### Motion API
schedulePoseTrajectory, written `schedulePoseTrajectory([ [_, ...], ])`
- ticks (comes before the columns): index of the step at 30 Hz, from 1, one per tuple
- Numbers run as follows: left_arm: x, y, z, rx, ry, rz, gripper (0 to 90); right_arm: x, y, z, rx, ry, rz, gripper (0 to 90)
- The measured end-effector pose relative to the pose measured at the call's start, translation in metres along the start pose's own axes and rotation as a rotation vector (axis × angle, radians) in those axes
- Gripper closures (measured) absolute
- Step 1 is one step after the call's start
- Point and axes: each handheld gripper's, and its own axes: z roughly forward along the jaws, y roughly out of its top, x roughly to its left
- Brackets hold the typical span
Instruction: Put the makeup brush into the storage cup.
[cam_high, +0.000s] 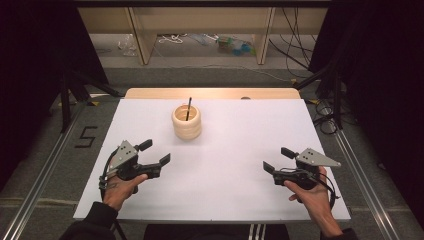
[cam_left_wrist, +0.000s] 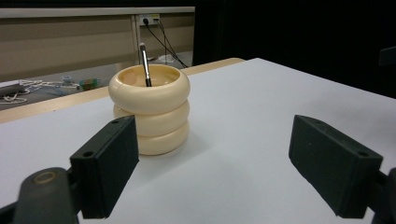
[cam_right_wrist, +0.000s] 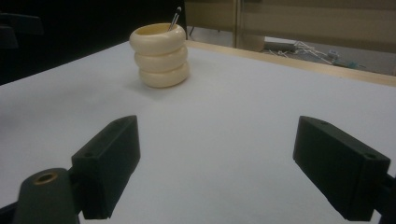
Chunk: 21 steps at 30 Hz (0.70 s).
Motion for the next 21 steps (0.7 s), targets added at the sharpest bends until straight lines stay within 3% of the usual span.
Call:
schedulePoseTrajectory([
  [2, 0.0007, -0.0007, -0.0006, 0.009, 0.01, 0.023, 15.9, -0.0001, 0.0, -0.0001, 0.001, 0.0, 0.0, 15.6],
  [14, -0.0001, -0.0022, -0.0024, 0.012, 0.008, 0.002, 16.0, 0.0004, 0.0005, -0.0011, 0.019, -0.002, 0.003, 15.6],
  [21, -0.0007, -0.0021, -0.0012, 0.015, 0.002, 0.019, 15.9, 0.0002, 0.0, -0.0004, 0.004, 0.0, -0.002, 15.6],
])
